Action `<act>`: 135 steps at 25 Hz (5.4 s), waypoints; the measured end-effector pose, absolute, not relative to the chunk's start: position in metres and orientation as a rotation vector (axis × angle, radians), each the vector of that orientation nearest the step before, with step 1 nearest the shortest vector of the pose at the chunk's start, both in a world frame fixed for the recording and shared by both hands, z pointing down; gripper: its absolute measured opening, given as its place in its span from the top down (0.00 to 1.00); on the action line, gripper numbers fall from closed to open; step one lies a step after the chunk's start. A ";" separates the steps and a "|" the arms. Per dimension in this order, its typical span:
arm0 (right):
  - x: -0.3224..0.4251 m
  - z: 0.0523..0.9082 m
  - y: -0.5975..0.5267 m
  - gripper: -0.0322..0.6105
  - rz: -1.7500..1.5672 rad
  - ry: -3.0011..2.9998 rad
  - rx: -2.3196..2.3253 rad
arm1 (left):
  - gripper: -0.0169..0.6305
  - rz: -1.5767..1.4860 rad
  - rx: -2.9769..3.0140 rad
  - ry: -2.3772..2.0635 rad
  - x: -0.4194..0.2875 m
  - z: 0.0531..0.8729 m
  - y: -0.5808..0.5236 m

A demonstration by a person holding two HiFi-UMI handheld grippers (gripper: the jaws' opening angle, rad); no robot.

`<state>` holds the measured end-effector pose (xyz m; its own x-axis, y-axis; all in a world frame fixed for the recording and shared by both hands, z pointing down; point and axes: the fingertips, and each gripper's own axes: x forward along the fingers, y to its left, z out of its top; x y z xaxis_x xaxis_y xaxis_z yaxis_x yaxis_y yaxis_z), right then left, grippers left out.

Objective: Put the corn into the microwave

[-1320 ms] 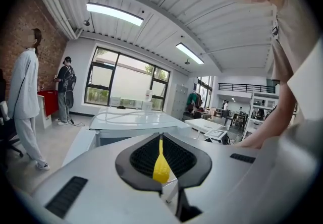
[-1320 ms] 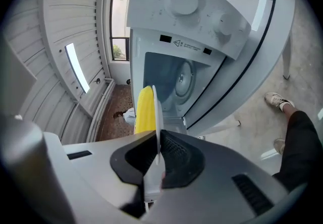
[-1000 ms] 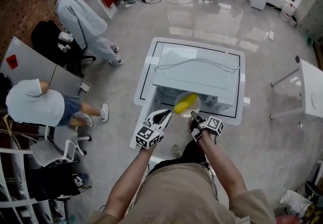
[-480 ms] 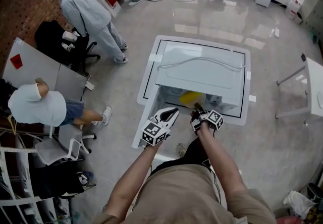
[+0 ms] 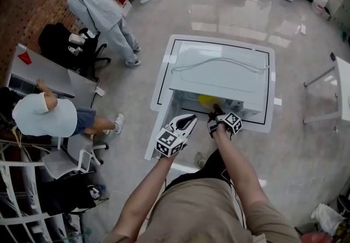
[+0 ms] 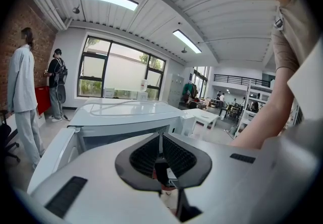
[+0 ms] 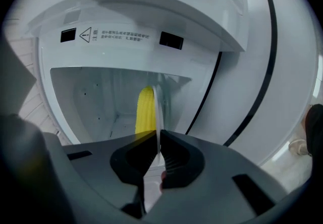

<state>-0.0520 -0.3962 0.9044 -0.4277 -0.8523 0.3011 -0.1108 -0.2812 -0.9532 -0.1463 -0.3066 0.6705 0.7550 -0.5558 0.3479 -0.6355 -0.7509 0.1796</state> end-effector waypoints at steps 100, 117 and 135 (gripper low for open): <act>0.026 0.532 -0.227 0.59 -0.552 2.931 -1.125 | 0.96 0.048 2.608 -1.305 -0.126 0.539 -0.160; 0.041 0.549 -0.212 0.59 -0.572 2.982 -1.086 | 0.96 0.065 2.568 -1.380 -0.116 0.549 -0.142; 0.040 0.561 -0.203 0.59 -0.585 3.009 -1.052 | 0.96 0.080 2.566 -1.376 -0.110 0.553 -0.137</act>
